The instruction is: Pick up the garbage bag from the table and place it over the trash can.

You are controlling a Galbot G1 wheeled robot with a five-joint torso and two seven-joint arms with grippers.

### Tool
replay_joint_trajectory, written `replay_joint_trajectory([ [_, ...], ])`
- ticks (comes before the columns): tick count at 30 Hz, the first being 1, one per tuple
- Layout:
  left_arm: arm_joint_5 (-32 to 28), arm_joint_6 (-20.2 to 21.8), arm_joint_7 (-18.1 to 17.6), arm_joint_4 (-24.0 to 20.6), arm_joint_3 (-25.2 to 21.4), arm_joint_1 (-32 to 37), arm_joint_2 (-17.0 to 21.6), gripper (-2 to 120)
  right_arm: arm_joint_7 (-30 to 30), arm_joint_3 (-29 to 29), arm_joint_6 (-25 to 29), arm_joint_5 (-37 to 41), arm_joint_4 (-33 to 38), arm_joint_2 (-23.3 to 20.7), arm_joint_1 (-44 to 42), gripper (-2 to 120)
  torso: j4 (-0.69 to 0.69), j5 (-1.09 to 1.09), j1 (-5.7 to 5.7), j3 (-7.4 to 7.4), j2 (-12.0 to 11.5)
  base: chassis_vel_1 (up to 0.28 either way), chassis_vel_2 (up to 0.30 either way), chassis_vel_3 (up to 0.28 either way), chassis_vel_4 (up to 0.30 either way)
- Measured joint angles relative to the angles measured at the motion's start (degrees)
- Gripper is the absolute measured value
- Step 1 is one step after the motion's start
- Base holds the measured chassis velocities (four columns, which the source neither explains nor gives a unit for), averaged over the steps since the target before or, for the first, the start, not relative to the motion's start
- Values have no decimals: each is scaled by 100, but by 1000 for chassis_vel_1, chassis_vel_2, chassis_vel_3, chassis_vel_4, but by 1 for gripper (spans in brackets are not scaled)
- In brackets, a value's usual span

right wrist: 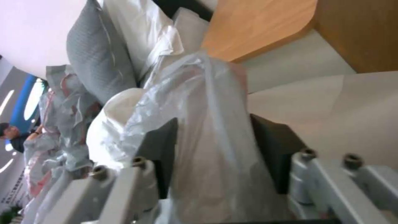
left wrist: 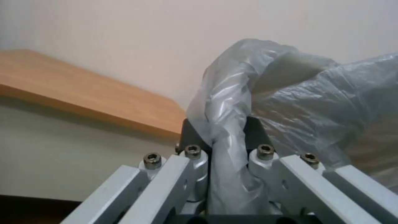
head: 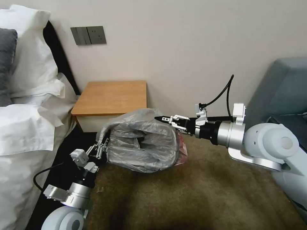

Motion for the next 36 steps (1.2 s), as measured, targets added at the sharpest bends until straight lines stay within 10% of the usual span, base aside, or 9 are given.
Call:
replay_joint_trajectory([
  [13, -103, 46, 58, -123, 20, 76, -4, 8, -587, -25, -75, -820, -556, 20, -127, 0, 0, 0, 0, 0, 0, 0, 0, 0, 0],
  [27, -213, 120, 6, -275, 37, 116, -33, 8, -1134, -213, -190, -1543, -795, 275, -96, 0, 1, 1, 0, 0, 0, 0, 0, 0, 0],
  [36, -158, 328, -788, -200, 80, 1, -65, 8, -1337, 338, -178, -1982, -325, -9, -876, 30, -1, 0, 0, 0, 0, 0, 0, 0, 0],
])
